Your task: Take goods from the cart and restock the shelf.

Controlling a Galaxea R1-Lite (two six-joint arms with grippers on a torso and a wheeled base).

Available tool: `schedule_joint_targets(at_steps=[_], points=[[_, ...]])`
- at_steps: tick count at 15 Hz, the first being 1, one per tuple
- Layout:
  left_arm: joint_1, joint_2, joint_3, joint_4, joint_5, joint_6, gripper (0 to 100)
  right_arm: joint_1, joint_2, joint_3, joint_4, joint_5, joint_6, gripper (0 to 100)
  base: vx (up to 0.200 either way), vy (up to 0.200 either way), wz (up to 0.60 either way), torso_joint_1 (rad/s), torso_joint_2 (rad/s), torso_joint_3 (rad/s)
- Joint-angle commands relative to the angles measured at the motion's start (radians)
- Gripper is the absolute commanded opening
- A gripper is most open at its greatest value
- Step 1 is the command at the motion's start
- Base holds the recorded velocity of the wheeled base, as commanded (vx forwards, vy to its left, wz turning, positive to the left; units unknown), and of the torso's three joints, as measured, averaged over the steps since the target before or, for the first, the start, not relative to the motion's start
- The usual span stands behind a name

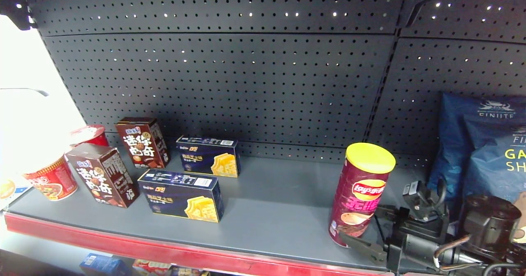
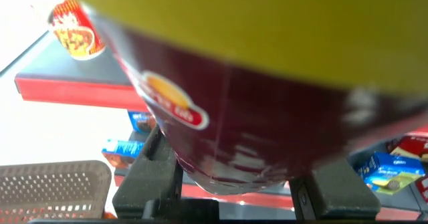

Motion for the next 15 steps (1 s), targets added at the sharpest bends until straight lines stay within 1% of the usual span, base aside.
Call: schedule_joint_targets(at_steps=[1, 2, 6, 7, 8, 11, 12, 13, 14, 15], points=[[-0.002, 0.002, -0.017, -0.001, -0.001, -0.001, 0, 0.000, -0.138, 0.092, -0.002, -0.018, -0.002, 100, 0.000, 0.000, 0.00, 0.000, 0.00, 0.000], [-0.002, 0.004, -0.032, -0.001, -0.003, -0.001, 0, -0.003, -0.195, 0.097, -0.002, -0.030, -0.005, 100, 0.000, 0.000, 0.00, 0.000, 0.00, 0.000], [-0.004, 0.039, -0.087, -0.002, -0.006, -0.004, 0, -0.092, -0.402, 0.095, 0.161, -0.033, -0.013, 100, 0.000, 0.000, 0.00, 0.000, 0.00, 0.000], [-0.004, 0.041, -0.097, -0.002, -0.006, -0.004, 0, -0.124, -0.448, 0.082, 0.199, -0.033, -0.011, 100, 0.000, 0.000, 0.00, 0.000, 0.00, 0.000], [-0.004, 0.042, -0.109, -0.002, -0.006, -0.004, 0, -0.183, -0.509, 0.068, 0.259, -0.036, -0.013, 100, 0.000, 0.000, 0.00, 0.000, 0.00, 0.000], [-0.007, 0.064, -0.138, -0.002, -0.009, -0.004, 0, -0.318, -0.613, 0.049, 0.391, -0.038, -0.020, 100, 0.000, 0.000, 0.00, 0.000, 0.00, 0.000], [-0.008, 0.077, -0.161, -0.002, -0.011, -0.004, 0, -0.364, -0.685, 0.034, 0.480, -0.038, -0.020, 100, 0.000, 0.000, 0.00, 0.000, 0.00, 0.000], [-0.010, 0.096, -0.178, -0.004, -0.018, -0.001, 0, -0.387, -0.750, 0.002, 0.564, -0.046, -0.020, 100, 0.000, 0.000, 0.00, 0.000, 0.00, 0.000], [-0.010, 0.116, -0.202, -0.004, -0.043, 0.002, 0, -0.393, -0.827, -0.053, 0.690, -0.108, -0.020, 100, 0.000, 0.000, 0.00, 0.000, 0.00, 0.000], [-0.010, 0.142, -0.227, -0.004, -0.069, 0.007, 0, -0.376, -0.909, -0.122, 0.839, -0.176, -0.014, 100, 0.000, 0.000, 0.00, 0.000, 0.00, 0.000]])
